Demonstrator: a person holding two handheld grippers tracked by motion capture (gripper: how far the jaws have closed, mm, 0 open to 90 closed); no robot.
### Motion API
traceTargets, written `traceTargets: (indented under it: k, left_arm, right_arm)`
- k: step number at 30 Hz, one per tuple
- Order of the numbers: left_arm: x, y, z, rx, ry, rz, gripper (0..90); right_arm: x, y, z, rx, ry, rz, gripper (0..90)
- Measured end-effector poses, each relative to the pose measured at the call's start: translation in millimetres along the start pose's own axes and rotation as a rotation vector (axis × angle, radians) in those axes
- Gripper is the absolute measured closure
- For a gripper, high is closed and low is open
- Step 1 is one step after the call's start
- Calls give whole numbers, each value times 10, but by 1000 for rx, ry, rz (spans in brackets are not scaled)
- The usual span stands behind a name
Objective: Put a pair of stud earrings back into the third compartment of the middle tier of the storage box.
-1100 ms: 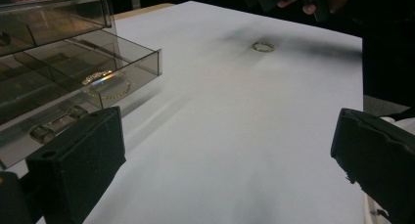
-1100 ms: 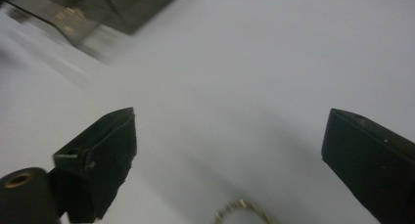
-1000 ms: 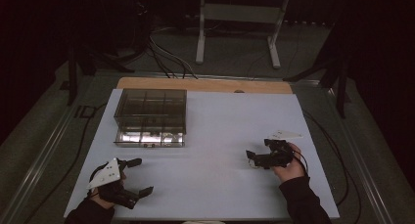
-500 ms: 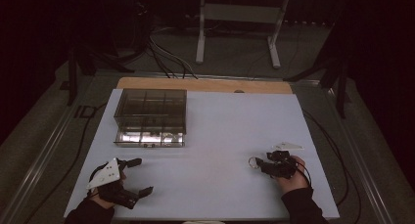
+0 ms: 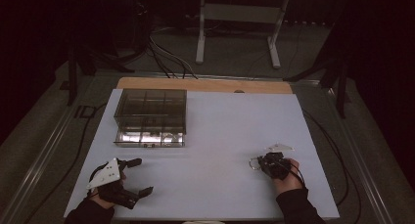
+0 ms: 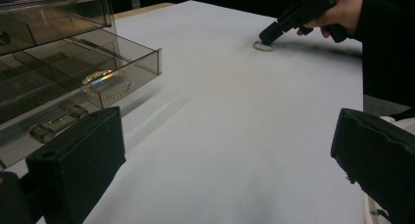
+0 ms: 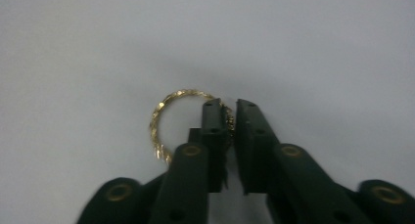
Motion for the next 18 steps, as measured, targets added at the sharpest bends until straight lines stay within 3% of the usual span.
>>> traceTargets:
  k: [3,5,18]
  left_arm:
    - [0,3,-1,3,0,0,6]
    - [4,1,2,0,-2,-1,6]
    - [3,1,1,2,-3,-3,6]
  right_arm:
    - [7,-11,-14,-2,-4,3,867]
    - [14,-8,-30,13,0,-19,871]
    - [35,-189,-243,-54,22,-60,871]
Point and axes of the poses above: each handheld gripper's, and its own axes: x roughly forward along the jaws, z roughly out of its underside, y roughly to its right, the point moved 2 cm from there along x, roughly forward along the jaws, and after that the axes turned 8 degrees about -z, right-handed, at the moved point
